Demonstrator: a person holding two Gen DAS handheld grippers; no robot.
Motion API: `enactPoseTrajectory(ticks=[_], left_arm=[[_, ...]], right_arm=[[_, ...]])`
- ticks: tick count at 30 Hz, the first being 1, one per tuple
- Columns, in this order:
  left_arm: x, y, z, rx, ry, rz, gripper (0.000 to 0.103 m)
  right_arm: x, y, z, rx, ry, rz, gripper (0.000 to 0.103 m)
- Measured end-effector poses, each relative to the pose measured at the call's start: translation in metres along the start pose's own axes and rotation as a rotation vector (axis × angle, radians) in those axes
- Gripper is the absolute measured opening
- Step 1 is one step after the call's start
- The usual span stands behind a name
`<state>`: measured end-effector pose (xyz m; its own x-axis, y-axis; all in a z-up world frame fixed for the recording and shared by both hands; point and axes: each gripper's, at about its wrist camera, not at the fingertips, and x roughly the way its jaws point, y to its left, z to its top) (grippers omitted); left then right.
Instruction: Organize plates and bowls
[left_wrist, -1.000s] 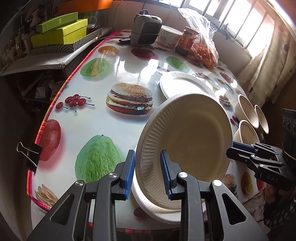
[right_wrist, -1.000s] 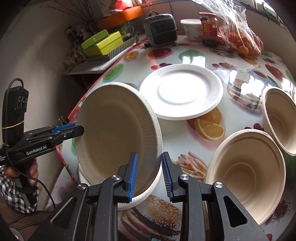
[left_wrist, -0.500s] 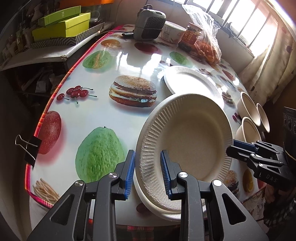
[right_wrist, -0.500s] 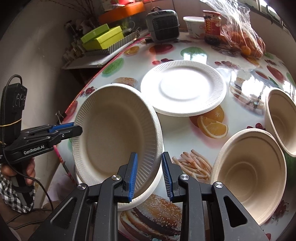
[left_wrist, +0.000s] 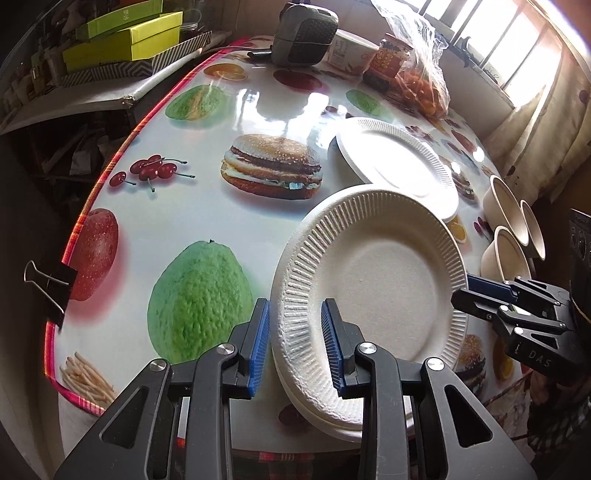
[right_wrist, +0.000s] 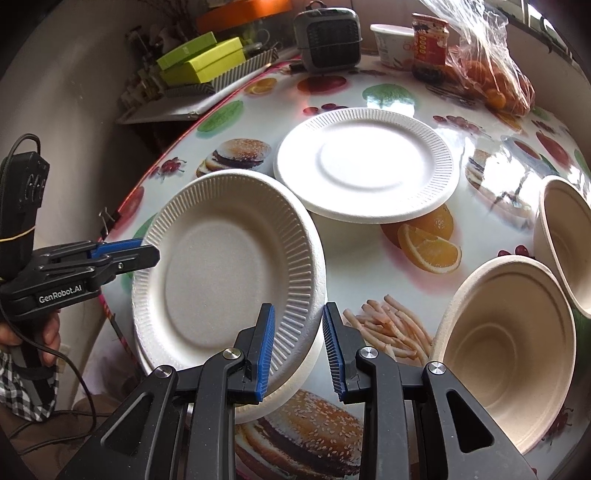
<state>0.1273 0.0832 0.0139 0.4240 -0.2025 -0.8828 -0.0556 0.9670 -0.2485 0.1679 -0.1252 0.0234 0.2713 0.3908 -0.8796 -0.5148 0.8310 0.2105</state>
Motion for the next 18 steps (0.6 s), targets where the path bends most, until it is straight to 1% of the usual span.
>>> enactPoseTrajectory(ticks=[18], left_arm=[[0.0062,-0.0029,-0.0021,0.013,0.024,0.011,0.030]], right_arm=[[0.0063,0.0001,-0.0068,0.009,0.010,-0.007,0.028]])
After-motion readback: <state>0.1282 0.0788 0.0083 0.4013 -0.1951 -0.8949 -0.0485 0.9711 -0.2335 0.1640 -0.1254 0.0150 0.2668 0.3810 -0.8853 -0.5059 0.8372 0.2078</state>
